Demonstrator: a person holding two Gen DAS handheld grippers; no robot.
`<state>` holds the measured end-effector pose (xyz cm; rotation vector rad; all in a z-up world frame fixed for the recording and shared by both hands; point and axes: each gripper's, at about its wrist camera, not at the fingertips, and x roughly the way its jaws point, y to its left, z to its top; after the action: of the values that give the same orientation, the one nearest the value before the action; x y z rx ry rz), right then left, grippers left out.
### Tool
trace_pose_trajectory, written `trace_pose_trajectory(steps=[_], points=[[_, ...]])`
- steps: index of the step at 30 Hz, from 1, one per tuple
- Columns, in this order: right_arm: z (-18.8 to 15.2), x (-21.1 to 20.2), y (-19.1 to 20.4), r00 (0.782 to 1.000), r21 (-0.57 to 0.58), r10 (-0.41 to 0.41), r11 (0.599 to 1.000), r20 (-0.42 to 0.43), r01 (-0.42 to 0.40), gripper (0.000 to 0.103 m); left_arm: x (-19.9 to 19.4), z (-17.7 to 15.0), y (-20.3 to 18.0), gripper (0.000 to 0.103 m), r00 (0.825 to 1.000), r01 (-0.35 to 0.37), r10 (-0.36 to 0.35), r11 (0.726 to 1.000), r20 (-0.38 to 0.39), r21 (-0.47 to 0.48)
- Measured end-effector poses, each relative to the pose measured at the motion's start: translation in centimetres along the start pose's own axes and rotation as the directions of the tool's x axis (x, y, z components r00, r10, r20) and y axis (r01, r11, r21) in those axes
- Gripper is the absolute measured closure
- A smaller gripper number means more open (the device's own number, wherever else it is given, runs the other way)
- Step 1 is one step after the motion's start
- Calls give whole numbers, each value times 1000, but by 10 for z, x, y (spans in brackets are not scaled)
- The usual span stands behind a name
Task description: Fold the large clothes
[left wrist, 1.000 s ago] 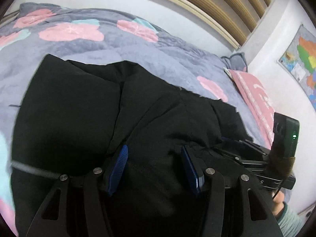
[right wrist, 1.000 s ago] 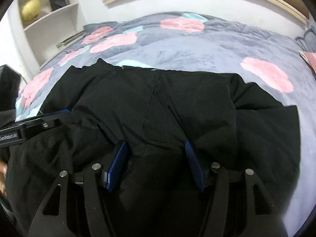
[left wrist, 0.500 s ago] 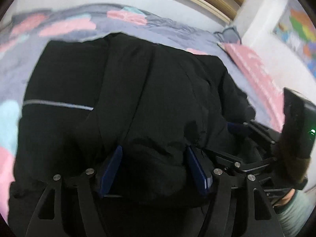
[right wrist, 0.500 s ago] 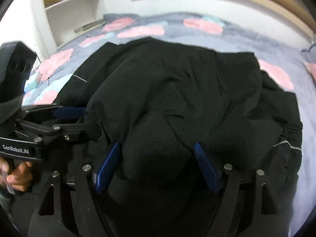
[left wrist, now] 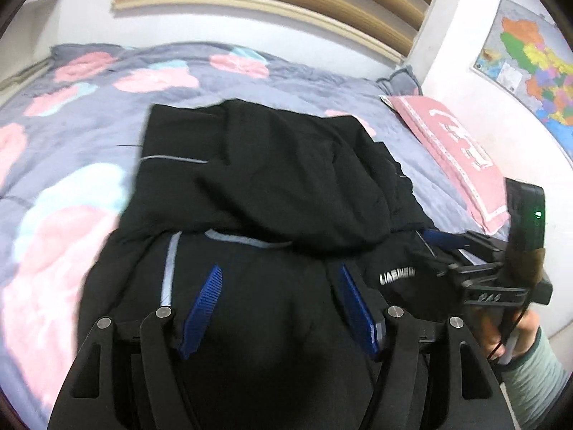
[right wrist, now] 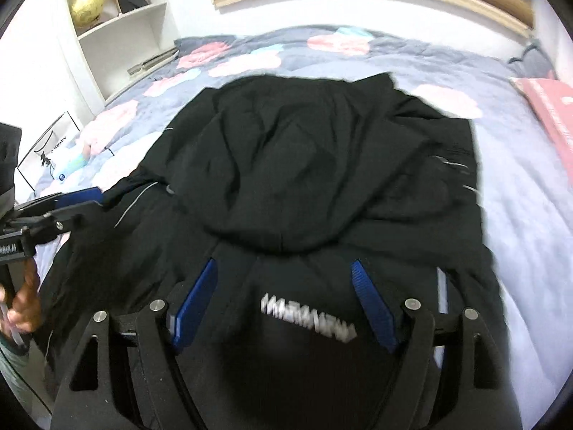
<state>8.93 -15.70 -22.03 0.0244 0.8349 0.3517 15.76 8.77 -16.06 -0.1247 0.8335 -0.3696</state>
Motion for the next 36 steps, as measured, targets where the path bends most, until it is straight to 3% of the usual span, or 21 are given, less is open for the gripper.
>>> trace_pose_trajectory(steps=[4, 9, 19, 24, 27, 29, 31, 33, 34, 36], points=[[-28, -51, -10, 999, 59, -30, 998, 41, 28, 23, -43, -29, 29, 34, 999, -39, 41, 997, 30, -64], [-57, -86, -22, 997, 175, -75, 982, 36, 68, 23, -80, -63, 74, 34, 996, -65, 75, 983, 52, -170], [-134, -124, -87, 985, 407, -167, 897, -47, 172, 23, -110, -122, 144, 34, 987, -142, 159, 926, 21, -351], [-158, -129, -97, 959, 401, -256, 871, -121, 283, 23, -87, -137, 154, 34, 995, -102, 89, 916, -50, -389], [-166, -126, -99, 948, 397, -283, 860, -149, 319, 34, -77, -141, 149, 35, 996, -82, 61, 925, -68, -372], [-170, -122, -99, 942, 388, -286, 860, -174, 333, 39, -75, -141, 139, 47, 997, -60, 40, 939, -65, -340], [-172, -121, -97, 944, 387, -282, 862, -173, 328, 45, -77, -139, 129, 48, 999, -21, 7, 953, -48, -303], [-172, -119, -96, 949, 387, -264, 868, -171, 311, 46, -78, -138, 127, 48, 996, 75, -86, 948, -22, -310], [-172, -118, -96, 952, 389, -256, 870, -169, 303, 46, -76, -138, 127, 48, 995, 88, -99, 947, -21, -309], [-175, -116, -98, 956, 401, -241, 869, -169, 290, 46, -70, -138, 127, 48, 997, 35, -52, 954, -52, -296]])
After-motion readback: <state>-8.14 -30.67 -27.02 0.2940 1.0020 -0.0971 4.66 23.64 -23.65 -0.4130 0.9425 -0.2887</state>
